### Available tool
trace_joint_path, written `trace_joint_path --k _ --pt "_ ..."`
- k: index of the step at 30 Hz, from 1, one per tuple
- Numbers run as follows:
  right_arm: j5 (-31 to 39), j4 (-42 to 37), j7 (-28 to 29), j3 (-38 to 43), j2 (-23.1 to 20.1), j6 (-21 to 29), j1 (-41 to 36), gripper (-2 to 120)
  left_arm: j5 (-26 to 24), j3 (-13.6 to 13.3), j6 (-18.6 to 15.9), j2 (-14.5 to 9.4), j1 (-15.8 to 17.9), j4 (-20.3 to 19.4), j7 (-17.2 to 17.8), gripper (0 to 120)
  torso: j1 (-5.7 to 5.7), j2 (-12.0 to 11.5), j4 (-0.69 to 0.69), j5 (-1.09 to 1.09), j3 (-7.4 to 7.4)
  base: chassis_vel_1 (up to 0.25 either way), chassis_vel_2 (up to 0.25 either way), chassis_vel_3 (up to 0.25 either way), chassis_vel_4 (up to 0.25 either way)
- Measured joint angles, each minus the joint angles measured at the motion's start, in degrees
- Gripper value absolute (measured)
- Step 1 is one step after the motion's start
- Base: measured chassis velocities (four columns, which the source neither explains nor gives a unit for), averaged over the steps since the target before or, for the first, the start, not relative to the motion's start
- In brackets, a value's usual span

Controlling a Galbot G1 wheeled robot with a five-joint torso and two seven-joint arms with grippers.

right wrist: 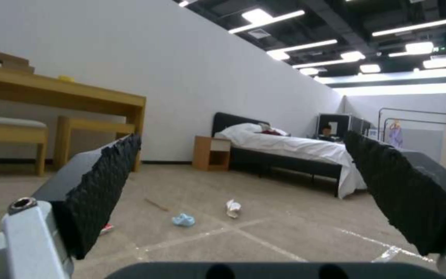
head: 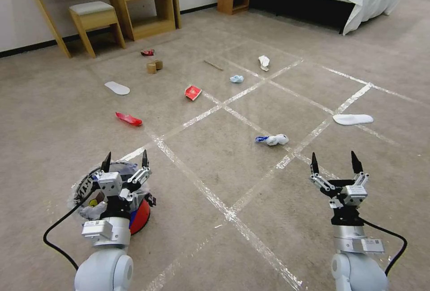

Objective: Pick up the trash bin and place the garbage on the floor into it.

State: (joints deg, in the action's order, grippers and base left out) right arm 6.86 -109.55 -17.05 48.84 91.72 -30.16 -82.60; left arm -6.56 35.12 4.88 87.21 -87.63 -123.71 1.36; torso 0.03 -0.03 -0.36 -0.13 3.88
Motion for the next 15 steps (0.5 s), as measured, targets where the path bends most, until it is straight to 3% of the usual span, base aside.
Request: trace_joint_path --k 15 --pt "-0.2 0.9 -0.6 -0.5 0.0 -1.6 0.3 100 -0.1 -0.1 -0.1 0.3 -0.1 0.0 0.2 100 0.00 0.0 0.00 0.00 0.00 0.000 0.000 0.000 0.000"
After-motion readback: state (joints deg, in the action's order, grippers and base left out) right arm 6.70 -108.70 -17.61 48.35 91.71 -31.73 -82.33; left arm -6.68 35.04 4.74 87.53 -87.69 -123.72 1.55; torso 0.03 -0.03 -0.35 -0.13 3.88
